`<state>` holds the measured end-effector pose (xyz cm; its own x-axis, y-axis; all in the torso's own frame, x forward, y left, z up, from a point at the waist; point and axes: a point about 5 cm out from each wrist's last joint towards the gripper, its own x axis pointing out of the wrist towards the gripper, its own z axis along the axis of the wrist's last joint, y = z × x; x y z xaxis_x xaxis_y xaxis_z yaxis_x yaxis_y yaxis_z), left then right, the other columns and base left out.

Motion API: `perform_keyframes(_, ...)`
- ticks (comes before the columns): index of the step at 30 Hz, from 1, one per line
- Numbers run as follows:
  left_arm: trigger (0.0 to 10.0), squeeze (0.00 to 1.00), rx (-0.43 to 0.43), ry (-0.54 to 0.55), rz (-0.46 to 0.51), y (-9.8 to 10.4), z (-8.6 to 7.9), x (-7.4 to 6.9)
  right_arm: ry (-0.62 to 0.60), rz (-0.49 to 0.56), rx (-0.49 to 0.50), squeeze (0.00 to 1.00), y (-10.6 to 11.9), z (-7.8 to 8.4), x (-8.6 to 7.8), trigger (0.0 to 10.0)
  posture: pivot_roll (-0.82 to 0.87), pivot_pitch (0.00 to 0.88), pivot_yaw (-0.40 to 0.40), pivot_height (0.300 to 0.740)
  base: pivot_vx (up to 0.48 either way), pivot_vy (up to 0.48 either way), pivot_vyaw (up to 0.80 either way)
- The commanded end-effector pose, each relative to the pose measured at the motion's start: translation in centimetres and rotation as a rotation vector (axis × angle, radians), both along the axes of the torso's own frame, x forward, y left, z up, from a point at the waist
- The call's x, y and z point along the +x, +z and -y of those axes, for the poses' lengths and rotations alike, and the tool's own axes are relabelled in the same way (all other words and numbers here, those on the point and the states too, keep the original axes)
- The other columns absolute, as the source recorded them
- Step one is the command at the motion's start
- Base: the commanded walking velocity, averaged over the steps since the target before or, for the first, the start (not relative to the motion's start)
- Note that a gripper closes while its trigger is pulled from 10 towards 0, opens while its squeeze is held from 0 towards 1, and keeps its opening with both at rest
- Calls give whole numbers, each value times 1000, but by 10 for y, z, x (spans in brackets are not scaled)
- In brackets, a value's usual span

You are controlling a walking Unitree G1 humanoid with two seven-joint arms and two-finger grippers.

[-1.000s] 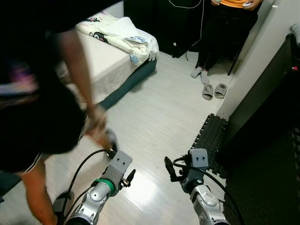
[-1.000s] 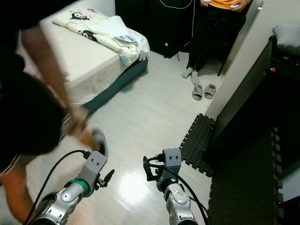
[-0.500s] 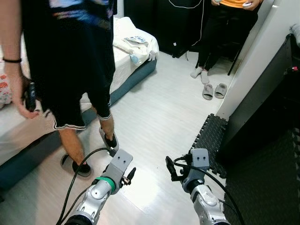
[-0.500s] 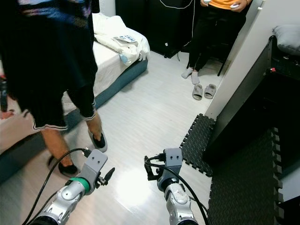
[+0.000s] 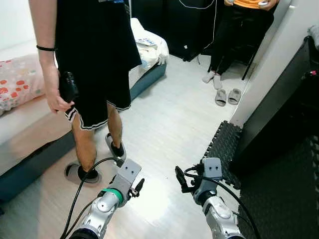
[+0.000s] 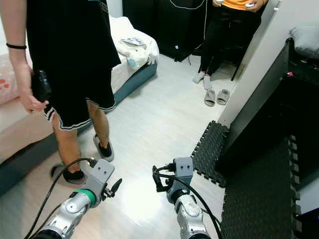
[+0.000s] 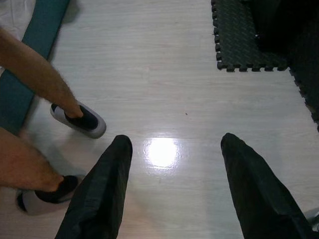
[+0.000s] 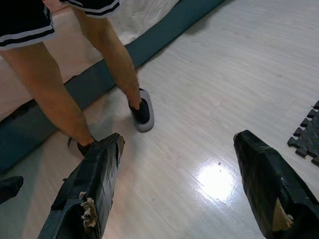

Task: Clean up the room

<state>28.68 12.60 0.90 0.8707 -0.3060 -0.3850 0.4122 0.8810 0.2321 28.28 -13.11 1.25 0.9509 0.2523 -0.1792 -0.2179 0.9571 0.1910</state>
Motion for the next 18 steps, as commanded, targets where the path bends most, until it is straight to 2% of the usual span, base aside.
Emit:
perform_keyframes(1, 10000, 0, -33, -10, -6, 1, 2, 1, -12, -16, 0, 0, -3, 3, -3, 10000, 44, 32, -11, 740, 0, 0, 0)
perform_keyframes(3, 10000, 0, -33, -10, -6, 1, 2, 1, -12, -16, 0, 0, -3, 3, -3, 10000, 44, 32, -11, 740, 0, 0, 0)
perform_keyframes(6, 10000, 0, -82, 6, 1, 7, 3, 6, -3, -24, -2, 0, -4, 2, -3, 10000, 52, 39, -11, 740, 0, 0, 0)
perform_keyframes(18, 10000, 0, -41, 8, -7, 3, 3, 3, 15, -21, -10, 0, -4, -1, -3, 10000, 52, 39, -11, 740, 0, 0, 0)
